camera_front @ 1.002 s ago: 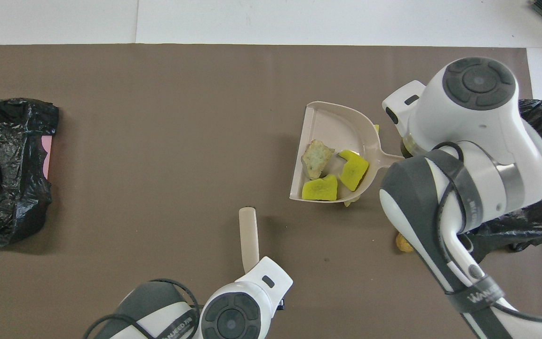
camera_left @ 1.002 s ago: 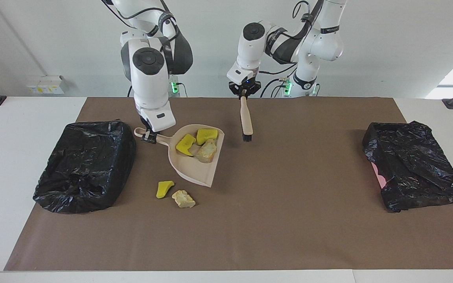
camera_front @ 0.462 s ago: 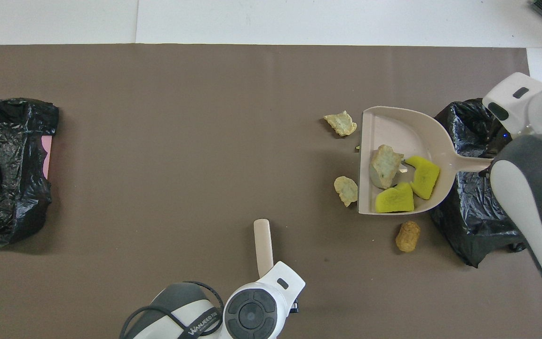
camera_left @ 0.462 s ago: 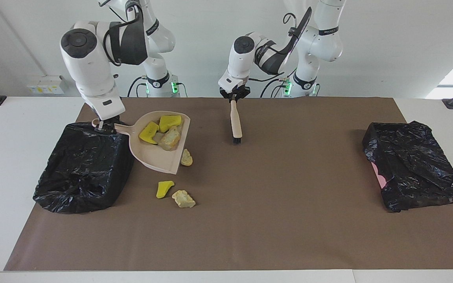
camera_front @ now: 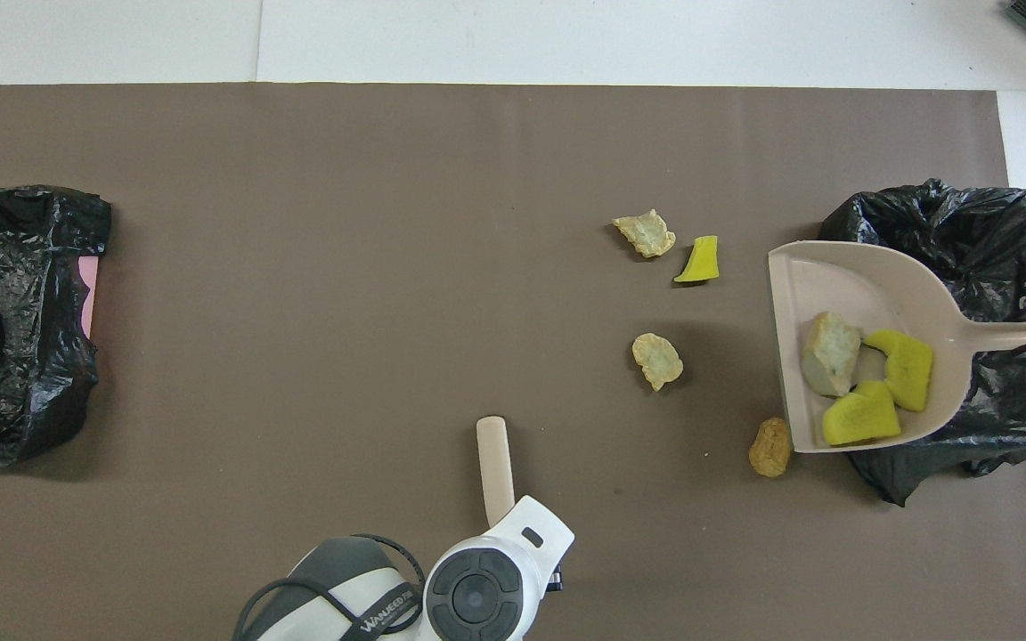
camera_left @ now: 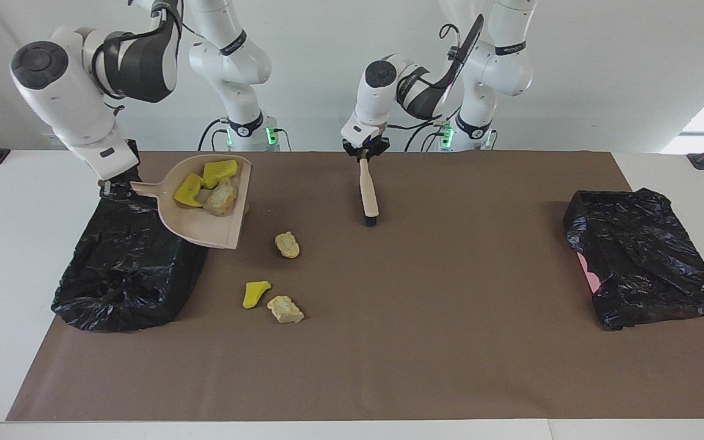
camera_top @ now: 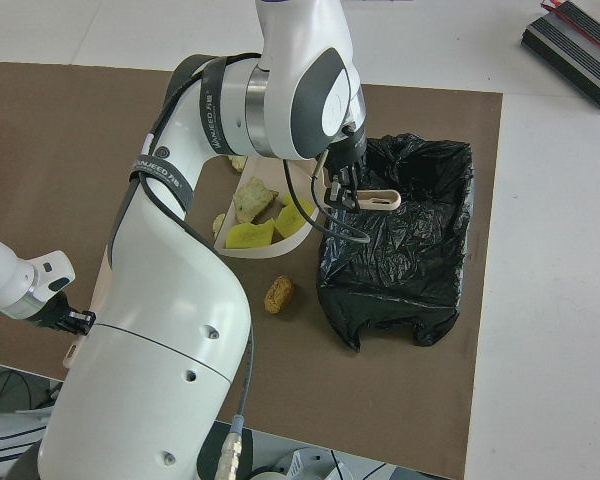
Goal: Sweep and dump trash in bin
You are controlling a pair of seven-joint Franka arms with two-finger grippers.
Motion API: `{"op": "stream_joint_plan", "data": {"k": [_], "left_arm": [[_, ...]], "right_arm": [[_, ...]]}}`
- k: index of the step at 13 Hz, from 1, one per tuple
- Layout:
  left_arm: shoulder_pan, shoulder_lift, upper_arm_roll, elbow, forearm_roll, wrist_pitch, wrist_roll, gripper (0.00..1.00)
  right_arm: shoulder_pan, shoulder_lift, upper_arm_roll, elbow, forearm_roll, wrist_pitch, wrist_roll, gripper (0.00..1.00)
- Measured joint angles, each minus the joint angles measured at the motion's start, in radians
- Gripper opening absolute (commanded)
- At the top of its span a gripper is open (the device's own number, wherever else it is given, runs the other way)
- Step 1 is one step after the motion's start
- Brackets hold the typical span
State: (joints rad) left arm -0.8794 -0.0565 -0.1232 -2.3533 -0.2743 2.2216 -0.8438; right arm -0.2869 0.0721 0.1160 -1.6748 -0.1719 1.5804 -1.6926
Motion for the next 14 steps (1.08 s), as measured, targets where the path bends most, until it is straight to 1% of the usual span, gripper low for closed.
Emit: {"op": "stream_joint_plan", "data": {"k": [1,4,7,9,11,12,14], "left_arm": [[-0.008,0.008,-0.001,-0.001,0.000,0.004,-0.007,1.00],[-0.006,0.020,0.010,0.000,0.000,0.002,-0.020,1.00],[0.052,0.015,0.029,0.025,0.001,-0.044,-0.021,1.00],[0.121,0.013,0.034,0.056,0.017,-0.065,-0.020,1.00],[0.204,0.012,0.037,0.088,0.053,-0.070,-0.019,1.00],[0.247,0.012,0.038,0.102,0.071,-0.076,-0.018,1.00],[0.339,0.011,0.039,0.126,0.116,-0.093,-0.001,1.00]], "right_arm": [[-0.041,-0.001,-0.001,0.000,-0.002,0.000,-0.057,0.00],[-0.147,-0.001,-0.004,0.001,-0.031,0.020,-0.183,0.00],[-0.196,0.005,-0.005,0.026,-0.100,0.094,-0.223,0.00],[-0.203,0.027,-0.005,0.081,-0.169,0.116,-0.223,0.00],[-0.203,0.049,-0.002,0.112,-0.214,0.149,-0.223,0.00],[-0.203,0.055,-0.002,0.115,-0.231,0.177,-0.223,0.00],[-0.203,0.061,0.001,0.100,-0.305,0.294,-0.223,0.00]]}}
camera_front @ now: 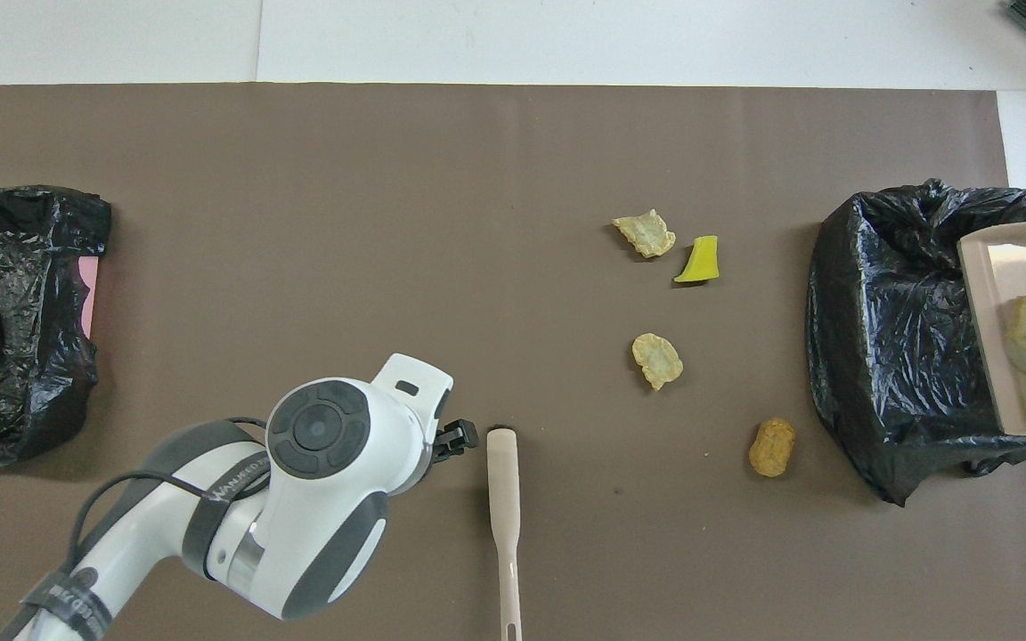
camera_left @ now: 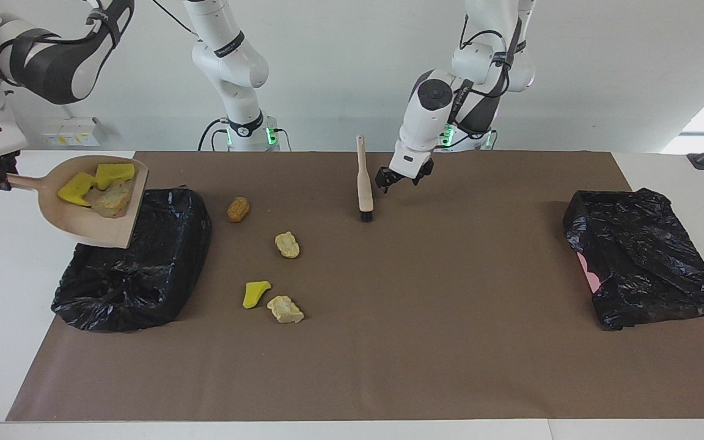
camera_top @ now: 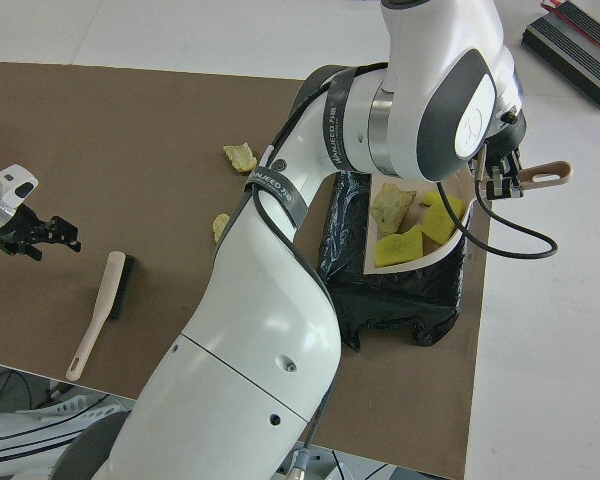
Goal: Sweep and dump trash in bin
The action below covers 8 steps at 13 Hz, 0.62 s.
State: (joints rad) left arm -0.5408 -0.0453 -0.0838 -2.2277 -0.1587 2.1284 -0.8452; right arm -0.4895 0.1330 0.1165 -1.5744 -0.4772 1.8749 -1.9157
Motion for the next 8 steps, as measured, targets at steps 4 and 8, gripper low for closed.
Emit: {"op": "stream_joint_plan", "data": {"k": [4,8], "left_arm": [[0.188,-0.016,0.001,0.013,0.026,-0.059,0.181,1.00],[0.390,-0.057,0.003,0.013,0.040,-0.134,0.477,1.00]], "right_arm": [[0.014,-0.020,0.005,-0.120,-0.196,0.130,0.118,0.00],[0.086,-0.133,0.008,-0.337,-0.375,0.214,0.365,0.00]]}}
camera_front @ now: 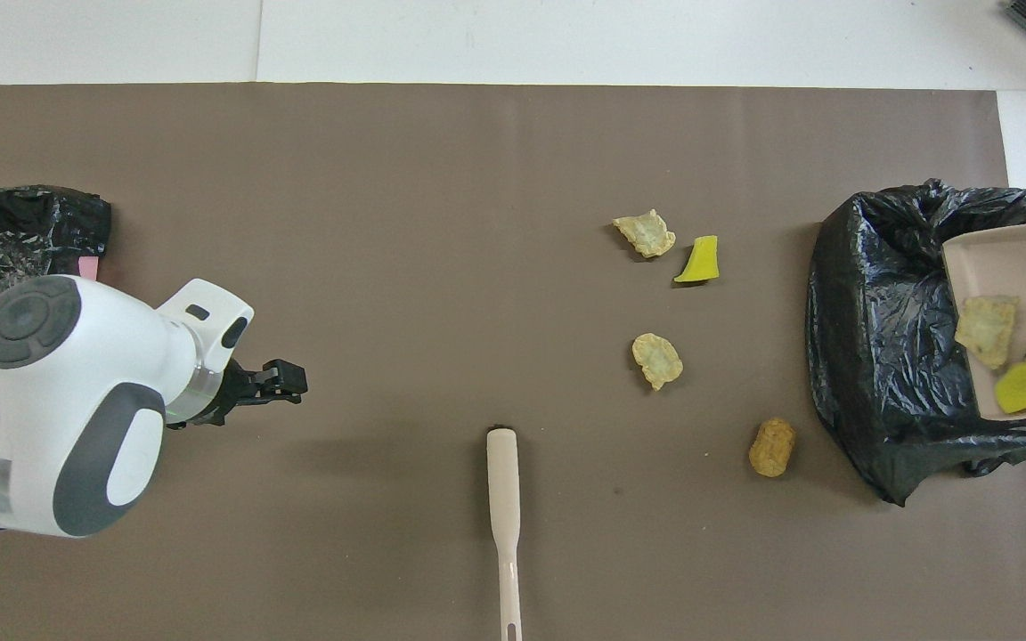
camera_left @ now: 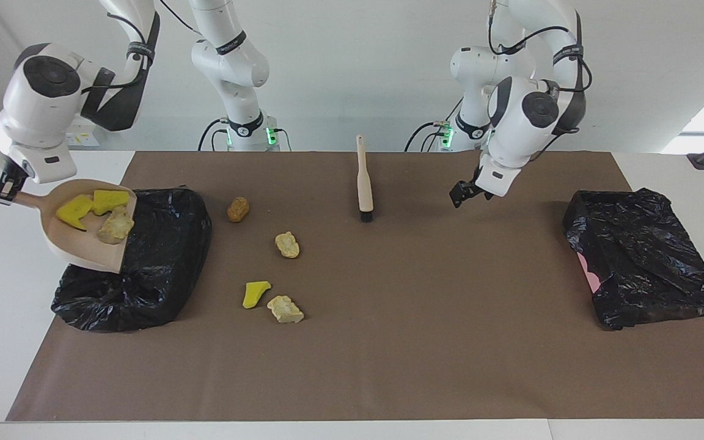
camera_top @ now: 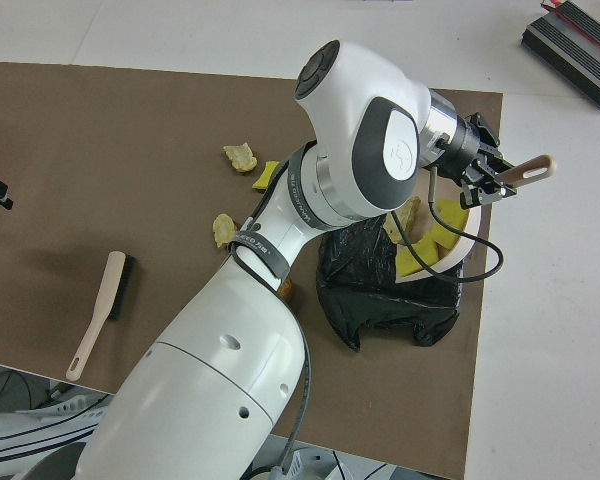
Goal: Sweep and dump trash in bin
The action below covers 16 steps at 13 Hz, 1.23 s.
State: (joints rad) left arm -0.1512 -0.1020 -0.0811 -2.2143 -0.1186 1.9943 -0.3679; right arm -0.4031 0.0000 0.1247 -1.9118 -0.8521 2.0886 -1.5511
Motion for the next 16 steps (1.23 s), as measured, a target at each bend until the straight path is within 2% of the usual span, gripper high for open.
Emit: {"op": "stream_joint_plan", "data": {"k": [2,6,10,13,16], "left_arm": [[0.066,-0.009,0.000,0.001,0.025,-0.002,0.107,1.00],[0.153,-0.014,-0.001,0.069,0.045,-0.063,0.272,1.00],[0.201,-0.021,0.000,0.240,0.080,-0.239,0.382,1.00],[0.201,-0.030,-0.004,0.391,0.085,-0.380,0.393,1.00],[0.201,-0.036,-0.009,0.516,0.087,-0.477,0.393,1.00]], "right_arm": [[0.018,-0.041,0.001,-0.043,-0.016,0.000,0.030,0.00],[0.012,-0.052,-0.003,-0.052,-0.027,0.000,0.030,0.00],[-0.009,-0.052,-0.004,-0.051,-0.097,0.010,0.030,0.00],[0.004,-0.058,0.002,-0.038,-0.158,0.014,0.020,0.00],[0.017,-0.063,0.005,-0.021,-0.162,0.015,-0.067,0.00]]}}
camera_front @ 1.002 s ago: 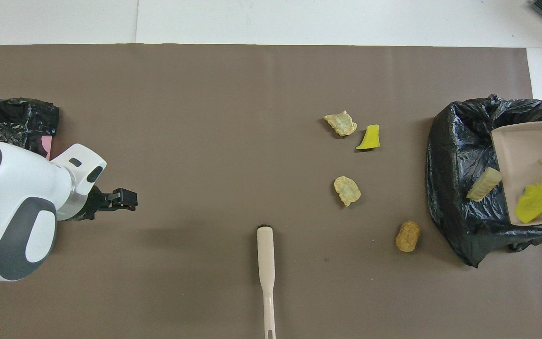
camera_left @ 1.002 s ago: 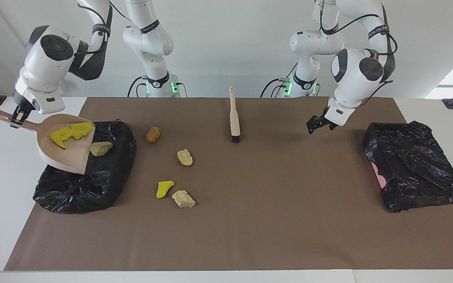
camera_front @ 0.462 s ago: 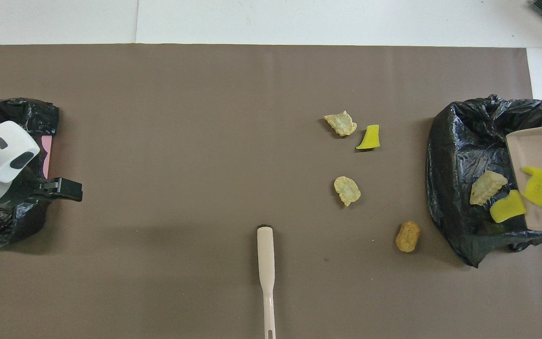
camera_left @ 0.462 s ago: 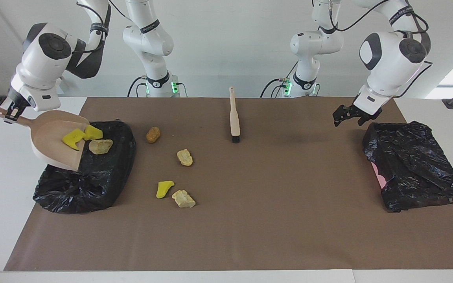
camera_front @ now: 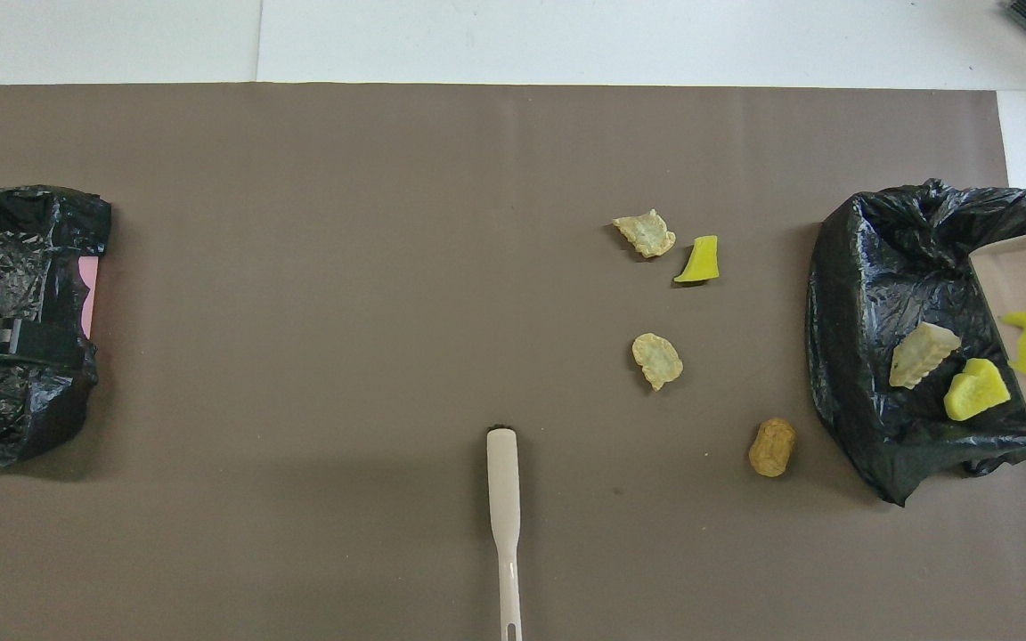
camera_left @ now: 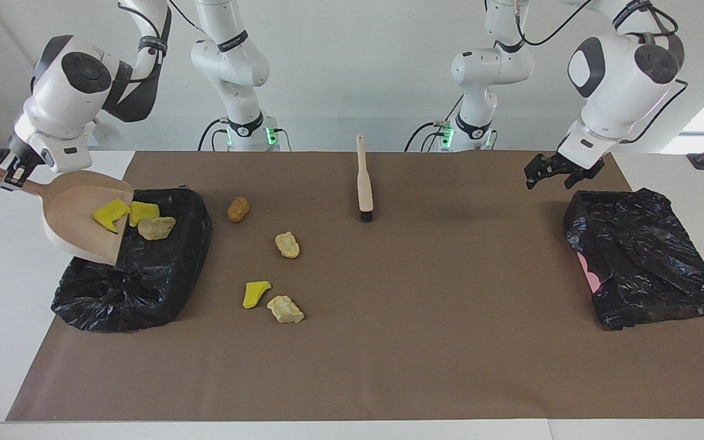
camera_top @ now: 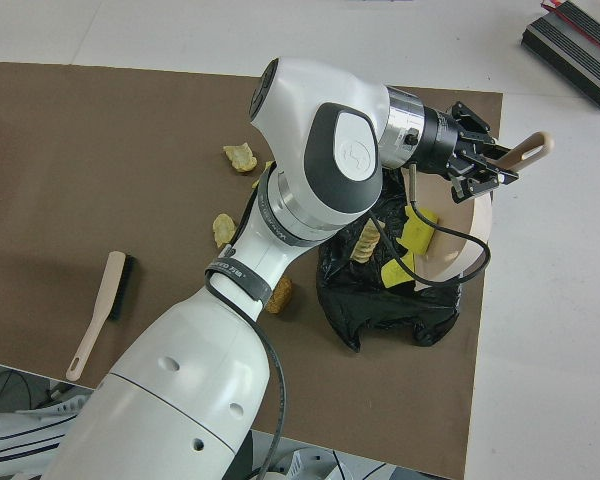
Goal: Sweep and dump trash in bin
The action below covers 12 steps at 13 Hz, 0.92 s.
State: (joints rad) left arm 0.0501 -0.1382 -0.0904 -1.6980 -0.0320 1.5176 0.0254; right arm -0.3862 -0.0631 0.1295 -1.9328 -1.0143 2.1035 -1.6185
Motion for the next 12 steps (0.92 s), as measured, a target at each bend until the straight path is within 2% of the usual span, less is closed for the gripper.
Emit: {"op": "stream_joint_plan", "data": {"k": [2,9,12], "left_arm": [[0.000,-0.001,-0.003,0.035,0.000,-0.018,0.000,1.00],[0.000,0.002,-0.001,0.036,0.000,-0.021,0.000,1.00],[0.000,0.002,-0.002,0.034,0.000,-0.027,0.000,1.00]], "right_arm": [[0.001,0.000,0.000,0.002,-0.018,0.006,-0.020,0.00],[0.019,-0.001,0.002,0.010,-0.052,0.009,-0.020,0.00],[0.019,-0.005,0.002,0.031,0.010,0.001,-0.020,0.00]]}}
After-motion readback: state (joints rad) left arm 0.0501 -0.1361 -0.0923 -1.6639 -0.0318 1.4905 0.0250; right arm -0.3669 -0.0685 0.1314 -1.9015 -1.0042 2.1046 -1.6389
